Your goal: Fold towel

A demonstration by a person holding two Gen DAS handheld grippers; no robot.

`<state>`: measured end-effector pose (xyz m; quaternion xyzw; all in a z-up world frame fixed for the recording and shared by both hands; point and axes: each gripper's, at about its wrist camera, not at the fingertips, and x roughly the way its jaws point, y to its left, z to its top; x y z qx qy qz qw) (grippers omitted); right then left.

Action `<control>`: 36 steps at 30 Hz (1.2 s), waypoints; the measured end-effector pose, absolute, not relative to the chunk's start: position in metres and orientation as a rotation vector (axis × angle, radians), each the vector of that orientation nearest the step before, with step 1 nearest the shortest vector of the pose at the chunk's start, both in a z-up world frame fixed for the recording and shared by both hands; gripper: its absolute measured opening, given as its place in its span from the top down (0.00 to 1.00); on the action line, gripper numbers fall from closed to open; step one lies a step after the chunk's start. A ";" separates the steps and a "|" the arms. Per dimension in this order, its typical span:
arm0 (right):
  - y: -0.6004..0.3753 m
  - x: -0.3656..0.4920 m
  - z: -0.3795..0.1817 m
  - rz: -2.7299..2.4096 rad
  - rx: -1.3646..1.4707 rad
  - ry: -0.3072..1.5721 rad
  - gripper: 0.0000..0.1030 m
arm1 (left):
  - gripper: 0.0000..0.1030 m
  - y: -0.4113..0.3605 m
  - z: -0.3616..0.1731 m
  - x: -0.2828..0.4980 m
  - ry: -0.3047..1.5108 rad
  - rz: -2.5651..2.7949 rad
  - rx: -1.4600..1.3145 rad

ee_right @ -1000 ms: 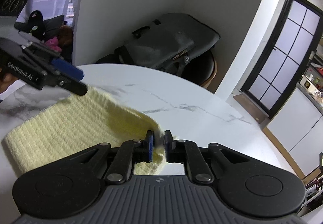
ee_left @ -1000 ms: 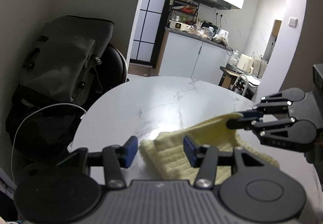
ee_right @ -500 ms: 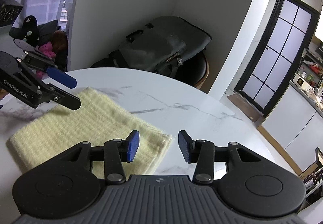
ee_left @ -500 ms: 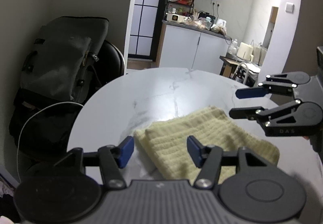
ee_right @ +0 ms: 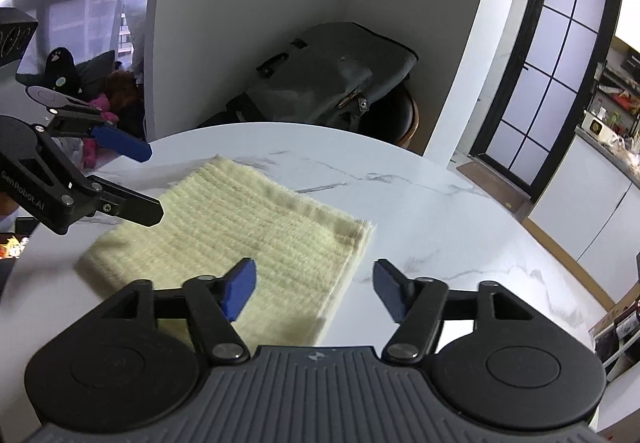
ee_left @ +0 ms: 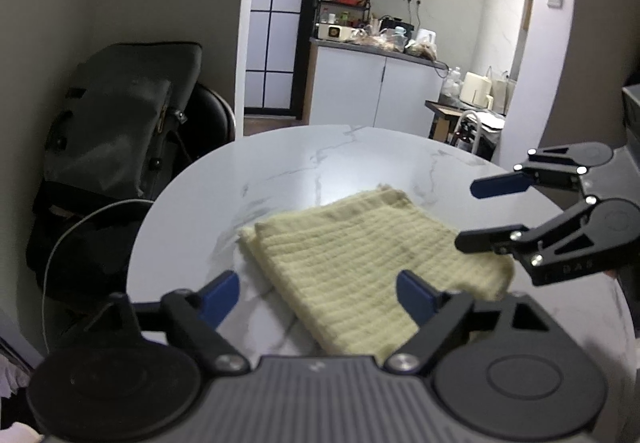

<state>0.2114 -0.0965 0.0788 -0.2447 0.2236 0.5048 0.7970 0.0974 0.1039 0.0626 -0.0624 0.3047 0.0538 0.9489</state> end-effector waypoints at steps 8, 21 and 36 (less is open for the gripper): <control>-0.120 0.192 0.082 1.063 -0.465 0.496 0.12 | 0.01 0.089 0.071 0.079 0.604 0.125 -0.114; -0.156 0.156 0.081 1.028 -0.446 0.477 0.10 | 0.01 0.058 0.072 0.049 0.598 0.160 -0.132; -0.184 0.132 0.082 0.974 -0.359 0.481 0.10 | 0.00 0.033 0.076 0.024 0.586 0.166 -0.054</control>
